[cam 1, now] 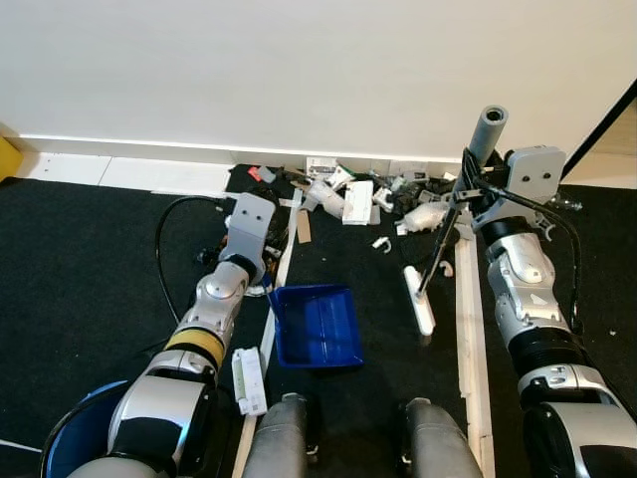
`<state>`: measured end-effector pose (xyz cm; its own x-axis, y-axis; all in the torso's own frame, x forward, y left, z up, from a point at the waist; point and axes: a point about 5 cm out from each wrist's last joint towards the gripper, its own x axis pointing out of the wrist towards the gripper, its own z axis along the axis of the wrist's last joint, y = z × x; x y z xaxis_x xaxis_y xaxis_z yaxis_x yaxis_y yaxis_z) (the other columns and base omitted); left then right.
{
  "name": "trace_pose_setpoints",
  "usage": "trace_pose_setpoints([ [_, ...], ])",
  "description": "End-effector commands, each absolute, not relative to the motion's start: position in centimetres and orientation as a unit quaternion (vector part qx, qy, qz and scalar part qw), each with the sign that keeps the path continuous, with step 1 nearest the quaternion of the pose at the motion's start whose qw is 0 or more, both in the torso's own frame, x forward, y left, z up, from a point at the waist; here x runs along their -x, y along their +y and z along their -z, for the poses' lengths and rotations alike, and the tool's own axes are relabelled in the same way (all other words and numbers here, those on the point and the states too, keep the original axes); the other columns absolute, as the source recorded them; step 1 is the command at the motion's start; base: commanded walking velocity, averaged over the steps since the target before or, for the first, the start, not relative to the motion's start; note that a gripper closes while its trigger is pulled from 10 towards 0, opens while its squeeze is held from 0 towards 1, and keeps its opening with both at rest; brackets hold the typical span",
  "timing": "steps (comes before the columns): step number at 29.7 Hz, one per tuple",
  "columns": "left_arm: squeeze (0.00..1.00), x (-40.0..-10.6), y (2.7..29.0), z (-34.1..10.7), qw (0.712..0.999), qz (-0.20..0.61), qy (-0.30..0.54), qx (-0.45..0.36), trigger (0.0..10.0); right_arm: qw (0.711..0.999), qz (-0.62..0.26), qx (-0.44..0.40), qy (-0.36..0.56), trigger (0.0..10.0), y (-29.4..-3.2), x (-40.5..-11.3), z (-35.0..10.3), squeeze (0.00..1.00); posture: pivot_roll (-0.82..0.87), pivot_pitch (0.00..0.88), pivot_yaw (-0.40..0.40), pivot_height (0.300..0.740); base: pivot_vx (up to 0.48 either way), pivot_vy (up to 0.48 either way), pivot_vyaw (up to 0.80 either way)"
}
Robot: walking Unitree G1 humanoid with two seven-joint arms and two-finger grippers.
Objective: Sweep floor
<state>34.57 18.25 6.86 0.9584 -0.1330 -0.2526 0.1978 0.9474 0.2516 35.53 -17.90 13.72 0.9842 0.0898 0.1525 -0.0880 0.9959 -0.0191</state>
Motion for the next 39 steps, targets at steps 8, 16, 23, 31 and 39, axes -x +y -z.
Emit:
trace_pose_setpoints([
  [8, 0.00, -34.5, 21.3, -6.6, 0.980, -0.030, 0.173, -0.093, 10.0, 0.995, -0.037, 0.002, -0.090, 10.0, -18.1, -35.4, -14.1, 0.00, -0.10, 0.180, 0.071, 0.740, 0.000, 0.000, 0.00],
  [16, 0.00, -34.7, 21.7, -7.5, 0.974, -0.113, 0.194, -0.011, 10.0, 0.996, -0.037, 0.001, -0.087, 10.0, -18.0, -35.4, -13.9, 0.00, -0.08, 0.176, 0.076, 0.740, 0.000, 0.000, 0.00],
  [23, 0.00, -34.3, 21.3, -8.6, 0.975, -0.123, 0.186, 0.005, 10.0, 0.996, -0.035, 0.001, -0.083, 10.0, -18.1, -35.2, -13.6, 0.00, -0.08, 0.170, 0.082, 0.740, 0.000, 0.000, 0.00],
  [31, 0.00, -33.0, 21.0, -8.2, 0.971, -0.119, 0.209, -0.002, 0.0, 0.996, -0.032, 0.002, -0.081, 10.0, -18.2, -35.2, -13.5, 0.00, -0.07, 0.160, 0.081, 0.740, 0.000, 0.000, 0.00],
  [39, 0.00, -32.3, 20.8, -7.9, 0.972, -0.100, 0.214, -0.009, 0.0, 0.996, -0.033, 0.004, -0.082, 10.0, -18.3, -35.4, -13.6, 0.00, -0.07, 0.156, 0.079, 0.740, 0.000, 0.000, 0.00],
])
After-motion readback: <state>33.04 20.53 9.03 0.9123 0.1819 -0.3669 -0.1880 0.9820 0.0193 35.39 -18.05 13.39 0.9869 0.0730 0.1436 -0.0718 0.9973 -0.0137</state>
